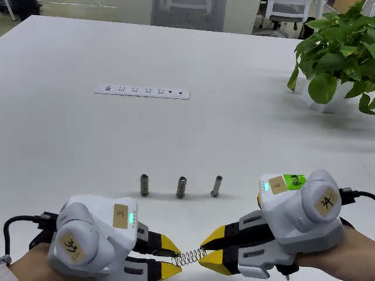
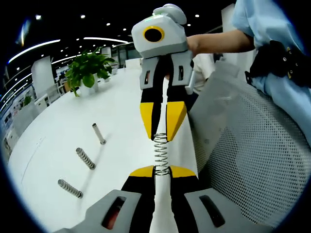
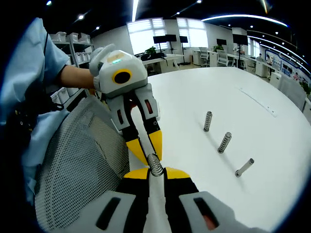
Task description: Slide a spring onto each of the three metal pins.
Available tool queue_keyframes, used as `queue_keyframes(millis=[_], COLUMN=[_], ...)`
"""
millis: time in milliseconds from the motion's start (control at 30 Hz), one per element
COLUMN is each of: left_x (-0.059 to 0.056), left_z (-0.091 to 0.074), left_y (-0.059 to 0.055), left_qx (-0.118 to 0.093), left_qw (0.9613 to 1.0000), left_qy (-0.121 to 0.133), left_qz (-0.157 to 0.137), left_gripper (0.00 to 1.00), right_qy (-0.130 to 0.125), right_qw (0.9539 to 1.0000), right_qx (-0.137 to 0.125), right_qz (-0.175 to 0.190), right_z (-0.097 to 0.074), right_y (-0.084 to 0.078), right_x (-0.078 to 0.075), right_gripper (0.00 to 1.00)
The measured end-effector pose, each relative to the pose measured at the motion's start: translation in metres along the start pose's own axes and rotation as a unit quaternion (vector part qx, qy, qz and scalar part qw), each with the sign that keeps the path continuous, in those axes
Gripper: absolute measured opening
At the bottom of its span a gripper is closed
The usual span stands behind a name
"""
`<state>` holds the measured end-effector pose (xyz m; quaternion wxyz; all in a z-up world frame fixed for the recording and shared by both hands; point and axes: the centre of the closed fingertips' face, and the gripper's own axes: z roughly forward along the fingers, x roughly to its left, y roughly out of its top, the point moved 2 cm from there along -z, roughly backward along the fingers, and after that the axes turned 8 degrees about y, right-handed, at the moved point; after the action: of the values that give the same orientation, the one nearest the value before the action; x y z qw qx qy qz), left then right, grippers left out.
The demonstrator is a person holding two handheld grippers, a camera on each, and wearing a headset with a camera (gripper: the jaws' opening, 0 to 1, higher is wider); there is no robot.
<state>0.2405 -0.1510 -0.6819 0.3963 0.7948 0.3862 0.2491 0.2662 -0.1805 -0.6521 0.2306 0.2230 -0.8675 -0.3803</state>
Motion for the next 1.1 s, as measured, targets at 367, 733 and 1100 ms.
queue_keyframes(millis=[367,733,1100], left_x=[0.003,0.002,-0.002], left_z=[0.008,0.010,0.010], left_y=[0.010,0.013,0.016], left_qx=[-0.014,-0.020,-0.023], left_qw=[0.9995,0.9995,0.9997], left_qy=[0.009,0.009,0.004], left_qz=[-0.026,-0.021,-0.010], left_gripper=[0.10,0.09,0.09], right_qy=[-0.017,-0.017,-0.008], right_qw=[0.9987,0.9981,0.9946], right_qx=[0.012,0.029,0.069], right_qz=[-0.046,-0.052,-0.077], right_z=[-0.006,-0.010,-0.011], right_y=[0.016,0.012,0.011], right_x=[0.000,-0.003,-0.004], right_gripper=[0.12,0.12,0.22])
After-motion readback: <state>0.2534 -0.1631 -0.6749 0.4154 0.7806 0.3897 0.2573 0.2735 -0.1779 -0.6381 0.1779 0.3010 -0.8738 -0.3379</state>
